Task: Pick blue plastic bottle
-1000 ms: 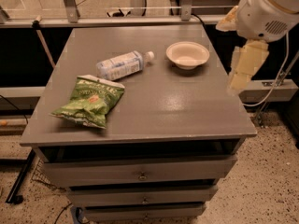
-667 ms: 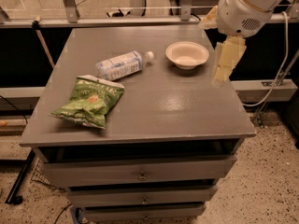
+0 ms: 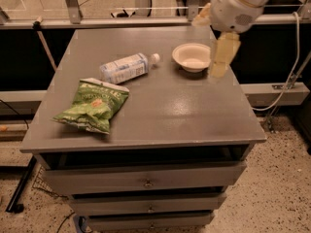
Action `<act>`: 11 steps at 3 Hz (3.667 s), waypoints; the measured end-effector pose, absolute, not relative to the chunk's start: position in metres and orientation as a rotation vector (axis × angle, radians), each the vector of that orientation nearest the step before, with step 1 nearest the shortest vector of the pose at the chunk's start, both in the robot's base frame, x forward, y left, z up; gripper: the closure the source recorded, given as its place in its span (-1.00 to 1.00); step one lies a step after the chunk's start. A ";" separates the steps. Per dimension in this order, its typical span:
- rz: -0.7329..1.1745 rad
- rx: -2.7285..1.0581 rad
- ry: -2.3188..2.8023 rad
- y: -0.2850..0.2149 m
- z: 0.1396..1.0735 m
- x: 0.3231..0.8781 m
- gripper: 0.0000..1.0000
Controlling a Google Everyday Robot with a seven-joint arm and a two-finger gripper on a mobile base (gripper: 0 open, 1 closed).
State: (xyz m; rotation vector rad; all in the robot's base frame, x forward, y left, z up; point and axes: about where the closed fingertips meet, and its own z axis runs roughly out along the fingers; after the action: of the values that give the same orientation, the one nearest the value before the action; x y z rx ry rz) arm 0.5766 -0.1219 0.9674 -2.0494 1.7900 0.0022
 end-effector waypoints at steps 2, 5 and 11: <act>0.081 -2.249 1.543 -0.023 0.941 0.643 -1.00; 0.105 -2.340 1.445 0.018 0.919 0.661 -1.00; 0.148 -2.544 1.307 0.111 0.855 0.686 -0.56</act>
Offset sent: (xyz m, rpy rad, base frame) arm 0.0798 0.1292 -0.0370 -0.0246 0.0515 0.3221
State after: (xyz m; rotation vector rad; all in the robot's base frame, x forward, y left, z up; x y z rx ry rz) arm 0.6857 0.1106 0.8555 -2.5438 1.3069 0.1478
